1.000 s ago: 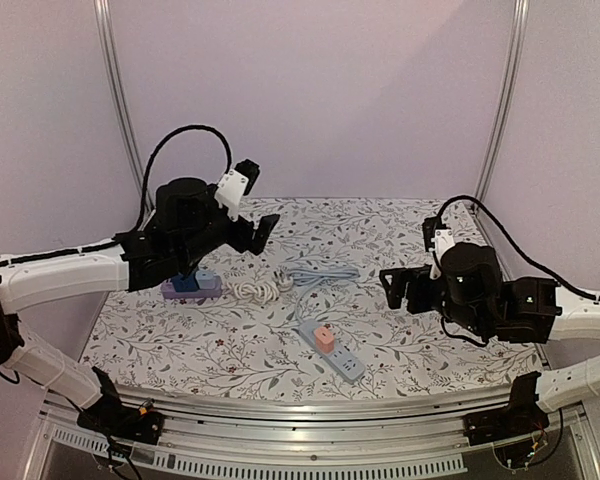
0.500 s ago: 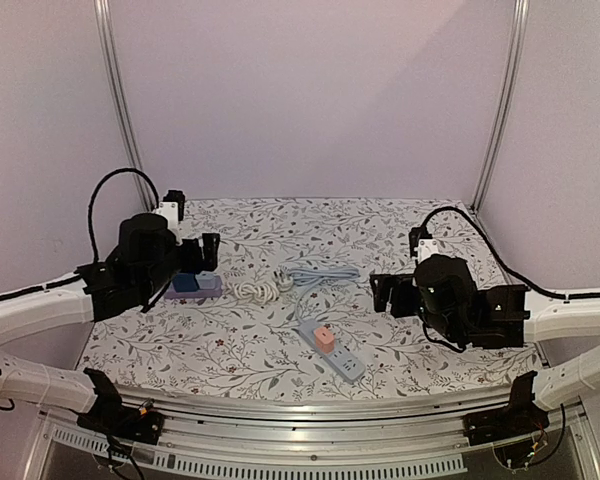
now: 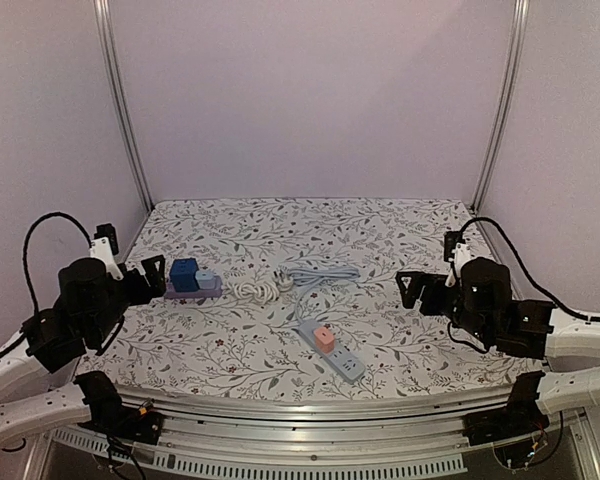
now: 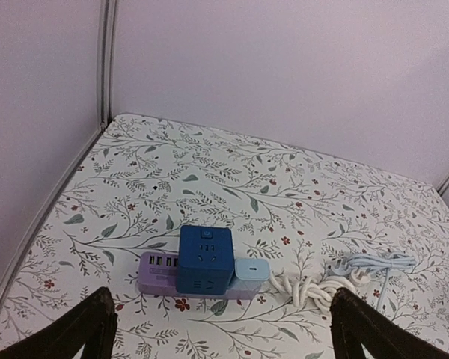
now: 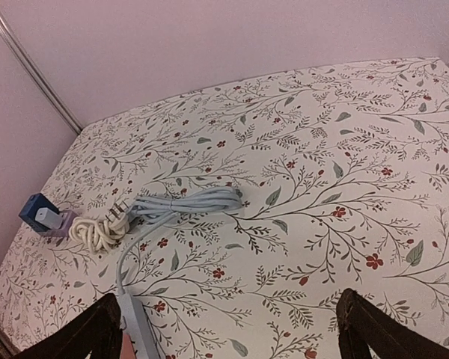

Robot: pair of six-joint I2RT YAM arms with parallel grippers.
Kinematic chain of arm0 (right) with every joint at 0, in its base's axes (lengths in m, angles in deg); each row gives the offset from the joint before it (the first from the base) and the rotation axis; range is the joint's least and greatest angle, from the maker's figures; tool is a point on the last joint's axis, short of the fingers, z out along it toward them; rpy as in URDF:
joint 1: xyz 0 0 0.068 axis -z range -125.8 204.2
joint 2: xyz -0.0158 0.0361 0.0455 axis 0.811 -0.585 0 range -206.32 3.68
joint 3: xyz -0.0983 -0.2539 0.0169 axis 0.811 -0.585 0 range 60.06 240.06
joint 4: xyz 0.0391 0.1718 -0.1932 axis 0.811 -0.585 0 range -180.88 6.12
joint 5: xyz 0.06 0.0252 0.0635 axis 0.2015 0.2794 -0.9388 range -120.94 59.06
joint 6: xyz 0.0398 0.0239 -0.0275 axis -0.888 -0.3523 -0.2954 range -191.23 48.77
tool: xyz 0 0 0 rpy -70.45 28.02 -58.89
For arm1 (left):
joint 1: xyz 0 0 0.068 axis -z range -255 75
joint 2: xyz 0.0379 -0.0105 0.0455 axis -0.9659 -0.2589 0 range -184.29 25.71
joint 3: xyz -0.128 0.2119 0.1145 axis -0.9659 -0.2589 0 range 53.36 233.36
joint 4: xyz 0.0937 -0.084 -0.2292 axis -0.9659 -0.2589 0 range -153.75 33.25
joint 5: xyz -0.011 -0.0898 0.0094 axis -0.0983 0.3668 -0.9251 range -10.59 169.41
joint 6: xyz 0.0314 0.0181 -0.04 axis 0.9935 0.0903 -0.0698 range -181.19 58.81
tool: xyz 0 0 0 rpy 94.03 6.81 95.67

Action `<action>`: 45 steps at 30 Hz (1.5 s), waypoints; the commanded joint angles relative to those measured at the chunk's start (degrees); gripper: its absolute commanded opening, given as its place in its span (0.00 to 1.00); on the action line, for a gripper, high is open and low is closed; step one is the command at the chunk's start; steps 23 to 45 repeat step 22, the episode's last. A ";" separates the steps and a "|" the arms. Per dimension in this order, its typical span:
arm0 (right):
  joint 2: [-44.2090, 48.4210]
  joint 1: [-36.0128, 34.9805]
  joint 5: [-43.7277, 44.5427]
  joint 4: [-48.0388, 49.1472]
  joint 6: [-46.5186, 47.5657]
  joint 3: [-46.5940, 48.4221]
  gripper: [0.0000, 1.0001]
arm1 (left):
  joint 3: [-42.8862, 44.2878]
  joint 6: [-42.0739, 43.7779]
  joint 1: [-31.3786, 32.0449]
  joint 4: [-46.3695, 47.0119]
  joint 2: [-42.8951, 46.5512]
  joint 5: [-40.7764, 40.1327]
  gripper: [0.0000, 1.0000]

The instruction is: Insert the plug

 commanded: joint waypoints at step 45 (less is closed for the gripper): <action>14.55 3.26 -0.34 -0.54 2.51 -3.75 0.99 | -2.57 -2.81 0.65 -7.55 3.56 -5.62 0.99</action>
